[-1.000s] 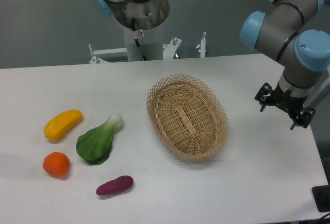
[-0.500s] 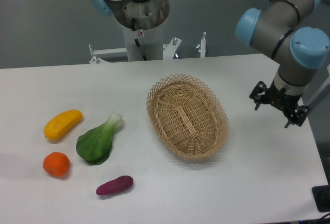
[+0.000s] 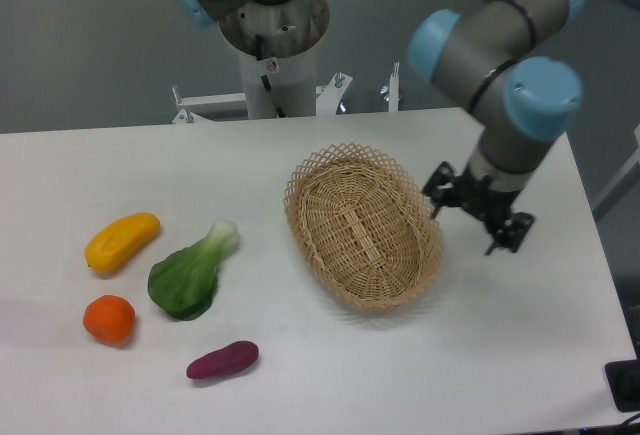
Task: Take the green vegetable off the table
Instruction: 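Move the gripper over the basket toward the green bok choy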
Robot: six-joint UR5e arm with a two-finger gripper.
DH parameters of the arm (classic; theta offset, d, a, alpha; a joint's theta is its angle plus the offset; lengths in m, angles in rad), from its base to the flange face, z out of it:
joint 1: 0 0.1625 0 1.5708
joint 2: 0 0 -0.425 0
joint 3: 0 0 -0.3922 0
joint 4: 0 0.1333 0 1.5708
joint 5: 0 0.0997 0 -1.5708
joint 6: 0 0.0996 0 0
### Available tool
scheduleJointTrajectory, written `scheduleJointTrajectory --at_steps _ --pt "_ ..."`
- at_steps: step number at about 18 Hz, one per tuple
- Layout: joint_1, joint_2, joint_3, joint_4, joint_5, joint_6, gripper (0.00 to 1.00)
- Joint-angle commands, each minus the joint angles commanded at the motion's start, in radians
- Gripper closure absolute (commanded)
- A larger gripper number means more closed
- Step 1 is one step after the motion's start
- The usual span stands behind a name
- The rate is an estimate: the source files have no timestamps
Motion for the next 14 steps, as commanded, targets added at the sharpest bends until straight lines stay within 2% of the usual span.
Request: scheduleJointTrajectory --at_steps 3,10,14 --pt "-0.041 0.005 -0.006 0.002 -0.063 -0.071 0.00" --pt "-0.184 0.008 -0.048 0.009 -0.071 -0.192 0.00" --pt "-0.273 0.015 -0.110 0.009 -0.071 -0.198 0.00"
